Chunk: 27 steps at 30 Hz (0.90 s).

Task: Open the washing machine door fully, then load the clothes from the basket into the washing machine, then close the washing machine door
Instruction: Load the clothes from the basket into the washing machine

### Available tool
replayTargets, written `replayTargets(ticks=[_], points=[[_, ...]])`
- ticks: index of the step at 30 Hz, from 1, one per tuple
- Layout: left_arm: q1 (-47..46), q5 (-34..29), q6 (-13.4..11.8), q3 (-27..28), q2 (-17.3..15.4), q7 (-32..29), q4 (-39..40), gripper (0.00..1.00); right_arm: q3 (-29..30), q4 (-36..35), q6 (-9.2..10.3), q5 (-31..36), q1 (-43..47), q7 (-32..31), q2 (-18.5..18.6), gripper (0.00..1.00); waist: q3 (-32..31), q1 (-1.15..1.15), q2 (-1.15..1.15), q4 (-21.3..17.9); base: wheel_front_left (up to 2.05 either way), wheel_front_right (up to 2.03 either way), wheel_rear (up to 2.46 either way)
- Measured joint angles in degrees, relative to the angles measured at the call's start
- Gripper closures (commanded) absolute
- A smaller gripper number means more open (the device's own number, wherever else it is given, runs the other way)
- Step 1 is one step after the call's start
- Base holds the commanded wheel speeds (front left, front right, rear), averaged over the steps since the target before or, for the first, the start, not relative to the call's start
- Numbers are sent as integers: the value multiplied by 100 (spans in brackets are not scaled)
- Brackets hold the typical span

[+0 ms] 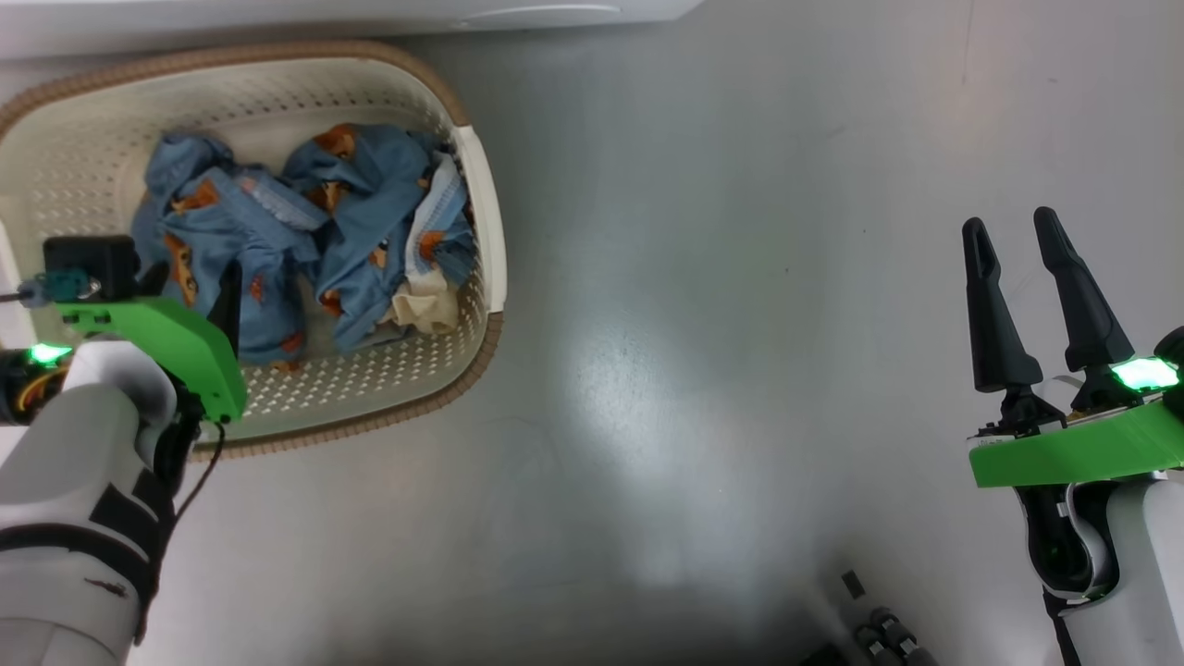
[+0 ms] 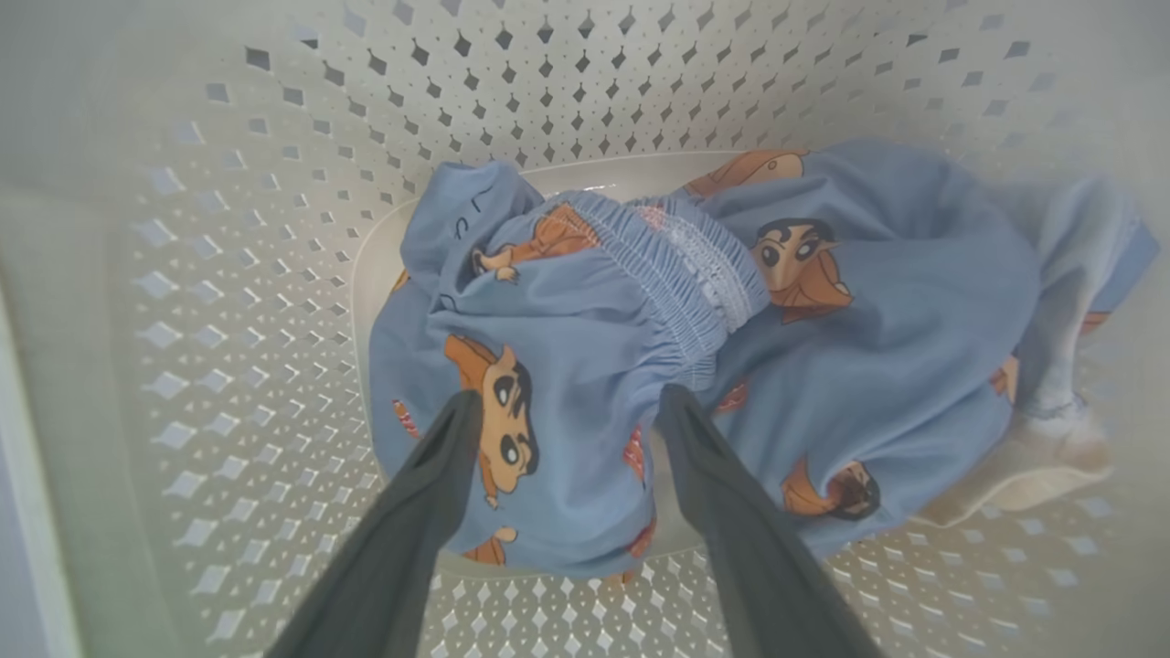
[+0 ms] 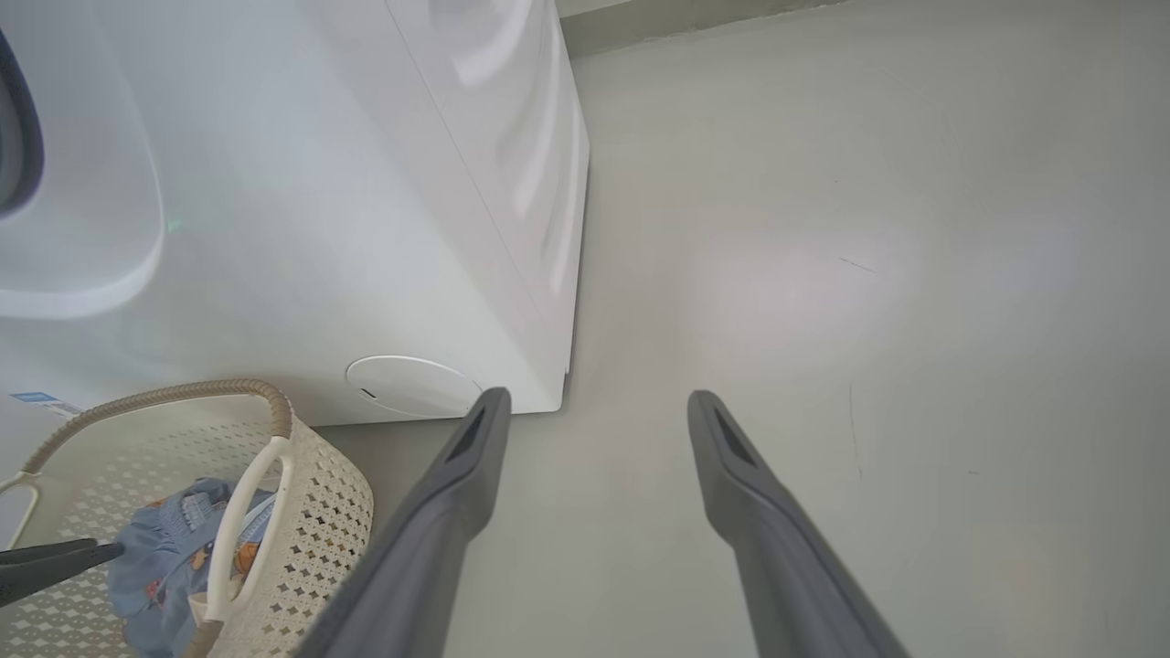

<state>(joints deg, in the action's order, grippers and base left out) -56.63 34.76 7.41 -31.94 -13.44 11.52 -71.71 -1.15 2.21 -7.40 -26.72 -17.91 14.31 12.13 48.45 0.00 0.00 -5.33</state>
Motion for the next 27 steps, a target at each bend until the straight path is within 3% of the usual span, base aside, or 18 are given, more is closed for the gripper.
replayTargets(ticks=[23,26,27], points=[[-357,339,0,-305,-258,-706,-180,0,-165,-101,0,3,-134,1,-74,0,314,0,0,-327,0,0,0],[-380,346,0,-352,-269,-706,-190,84,-177,-101,0,20,-135,1,-82,0,318,0,0,-337,0,0,0],[-384,350,0,-366,-268,-705,-190,100,-180,-101,1,25,-135,1,-85,0,308,0,0,-336,0,0,0]])
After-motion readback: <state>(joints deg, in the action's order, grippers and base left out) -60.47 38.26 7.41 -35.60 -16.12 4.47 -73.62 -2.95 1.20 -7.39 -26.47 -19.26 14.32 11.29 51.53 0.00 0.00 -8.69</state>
